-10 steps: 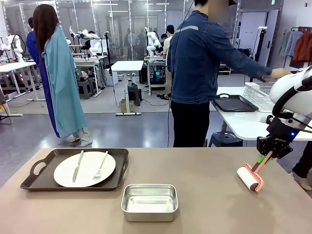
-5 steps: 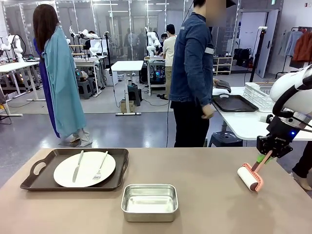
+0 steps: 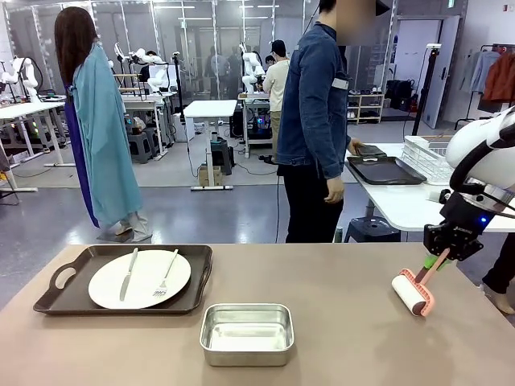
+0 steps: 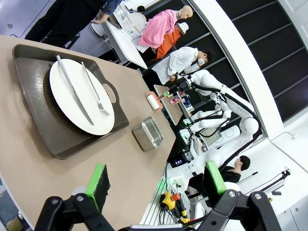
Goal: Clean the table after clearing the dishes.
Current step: When the left (or right) Handle tray is removed, use the left hand (or right hand) to clean the left (or right) side of the table with the Lint Roller.
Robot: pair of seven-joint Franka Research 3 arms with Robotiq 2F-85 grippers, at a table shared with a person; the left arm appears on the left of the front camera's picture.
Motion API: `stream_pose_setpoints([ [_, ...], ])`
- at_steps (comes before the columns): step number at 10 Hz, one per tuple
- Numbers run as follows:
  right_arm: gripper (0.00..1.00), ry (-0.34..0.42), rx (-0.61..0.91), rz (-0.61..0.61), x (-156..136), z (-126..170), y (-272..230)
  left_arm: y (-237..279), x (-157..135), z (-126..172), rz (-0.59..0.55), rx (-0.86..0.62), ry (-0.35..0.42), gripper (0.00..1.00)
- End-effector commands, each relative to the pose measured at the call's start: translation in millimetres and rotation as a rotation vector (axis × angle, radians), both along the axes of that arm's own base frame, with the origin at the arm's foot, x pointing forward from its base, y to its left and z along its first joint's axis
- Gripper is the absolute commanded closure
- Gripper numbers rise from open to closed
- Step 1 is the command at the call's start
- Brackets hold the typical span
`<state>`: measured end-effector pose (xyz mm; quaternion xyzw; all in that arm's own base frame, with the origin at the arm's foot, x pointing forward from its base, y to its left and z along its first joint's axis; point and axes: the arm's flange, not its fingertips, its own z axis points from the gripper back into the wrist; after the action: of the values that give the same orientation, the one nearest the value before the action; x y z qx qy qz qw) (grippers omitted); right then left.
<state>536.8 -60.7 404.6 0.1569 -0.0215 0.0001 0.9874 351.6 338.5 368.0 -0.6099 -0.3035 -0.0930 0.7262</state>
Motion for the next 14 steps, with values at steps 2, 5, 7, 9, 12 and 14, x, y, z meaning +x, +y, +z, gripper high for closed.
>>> stream_pose_setpoints([
  [2, 0.79, -0.017, -0.114, -0.063, -8, -1, -10, 0, -3, 2, -0.002, 0.015, 0.007, 0.00],
  [5, 0.79, -0.062, -0.062, -0.017, -22, 21, -14, 0, -3, 2, -0.002, 0.015, 0.007, 0.00],
  [7, 0.79, -0.155, -0.098, 0.030, -39, 60, -2, 0, -3, 2, -0.002, 0.015, 0.007, 0.00],
  [9, 0.79, -0.278, -0.158, 0.042, -65, 107, 11, 0, -3, 2, -0.002, 0.015, 0.007, 0.00],
  [12, 0.79, -0.355, -0.197, 0.053, -76, 137, 48, 0, -3, 2, -0.002, 0.015, 0.007, 0.00],
  [14, 0.79, -0.301, -0.155, 0.066, -69, 140, 20, 0, -3, 2, -0.002, 0.015, 0.007, 0.00],
])
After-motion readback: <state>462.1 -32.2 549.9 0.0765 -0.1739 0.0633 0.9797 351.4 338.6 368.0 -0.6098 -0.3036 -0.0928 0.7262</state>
